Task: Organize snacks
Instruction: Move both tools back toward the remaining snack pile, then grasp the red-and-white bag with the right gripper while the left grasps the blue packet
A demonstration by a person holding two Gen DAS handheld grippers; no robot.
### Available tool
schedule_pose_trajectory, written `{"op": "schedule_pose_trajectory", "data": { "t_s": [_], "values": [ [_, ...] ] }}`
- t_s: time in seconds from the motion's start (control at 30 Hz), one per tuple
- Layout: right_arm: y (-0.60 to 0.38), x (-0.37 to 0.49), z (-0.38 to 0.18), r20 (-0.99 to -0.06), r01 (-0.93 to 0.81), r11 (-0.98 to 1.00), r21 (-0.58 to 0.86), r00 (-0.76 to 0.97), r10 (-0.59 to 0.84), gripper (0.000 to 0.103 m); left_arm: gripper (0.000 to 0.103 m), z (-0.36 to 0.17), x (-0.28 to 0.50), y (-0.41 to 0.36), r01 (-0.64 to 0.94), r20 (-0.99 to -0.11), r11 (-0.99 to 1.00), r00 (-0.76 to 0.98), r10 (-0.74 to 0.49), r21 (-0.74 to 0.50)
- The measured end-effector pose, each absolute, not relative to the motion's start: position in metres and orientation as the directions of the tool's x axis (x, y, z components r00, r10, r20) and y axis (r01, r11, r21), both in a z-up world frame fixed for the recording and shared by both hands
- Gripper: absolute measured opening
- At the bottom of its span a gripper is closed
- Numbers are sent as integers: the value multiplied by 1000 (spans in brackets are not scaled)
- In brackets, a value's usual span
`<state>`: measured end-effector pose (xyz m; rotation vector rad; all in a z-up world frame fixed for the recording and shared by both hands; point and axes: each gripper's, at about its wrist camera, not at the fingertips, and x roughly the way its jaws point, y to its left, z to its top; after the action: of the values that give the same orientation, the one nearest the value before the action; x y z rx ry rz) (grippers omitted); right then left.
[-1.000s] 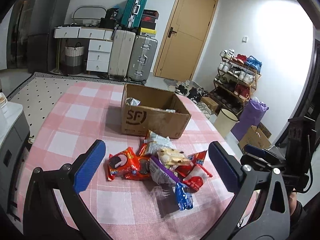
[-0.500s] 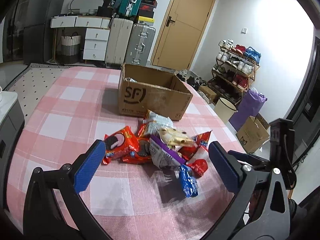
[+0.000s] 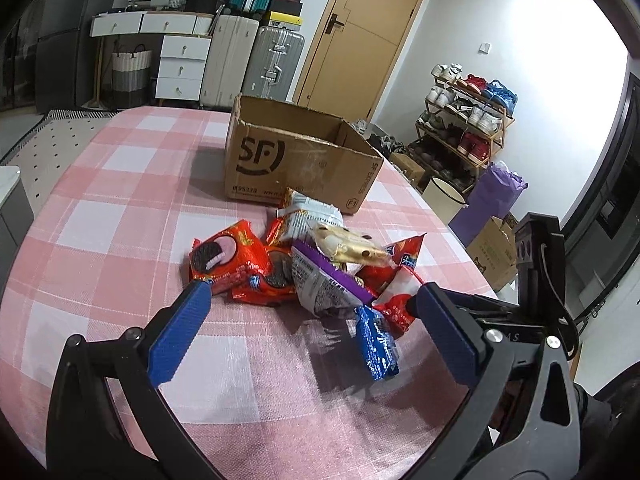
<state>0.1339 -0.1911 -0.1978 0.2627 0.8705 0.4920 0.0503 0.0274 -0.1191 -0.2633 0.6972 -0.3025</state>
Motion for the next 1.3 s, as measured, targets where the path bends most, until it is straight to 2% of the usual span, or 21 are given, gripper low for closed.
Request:
{"op": "schedule_pose_trajectory", "data": {
  "t_s": [0.2, 0.3, 0.37, 0.43, 0.53, 1.03, 1.3],
  "values": [
    [-186, 138, -205, -673, -300, 854, 425, 526, 520, 86, 102, -129, 52, 27, 190, -601, 925, 713, -360, -328],
    [-182, 143, -210, -689, -288, 857, 428, 509, 515, 71, 102, -133, 53, 24, 199, -609, 922, 702, -371, -333],
    [-182, 144, -214, -692, -282, 854, 437, 500, 520, 57, 102, -134, 51, 24, 200, -612, 921, 697, -373, -334],
    [-184, 144, -216, -683, -281, 846, 453, 500, 532, 49, 102, -136, 51, 23, 202, -616, 920, 692, -377, -336],
    [-185, 139, -215, -672, -292, 846, 446, 515, 532, 43, 102, -137, 52, 22, 203, -620, 919, 687, -379, -338],
    [-197, 123, -208, -635, -299, 834, 465, 544, 549, 42, 102, -142, 53, 18, 214, -633, 914, 665, -395, -346],
    [-208, 115, -202, -607, -300, 825, 478, 567, 558, 42, 102, -151, 57, 3, 277, -648, 877, 594, -477, -392]
  ]
}}
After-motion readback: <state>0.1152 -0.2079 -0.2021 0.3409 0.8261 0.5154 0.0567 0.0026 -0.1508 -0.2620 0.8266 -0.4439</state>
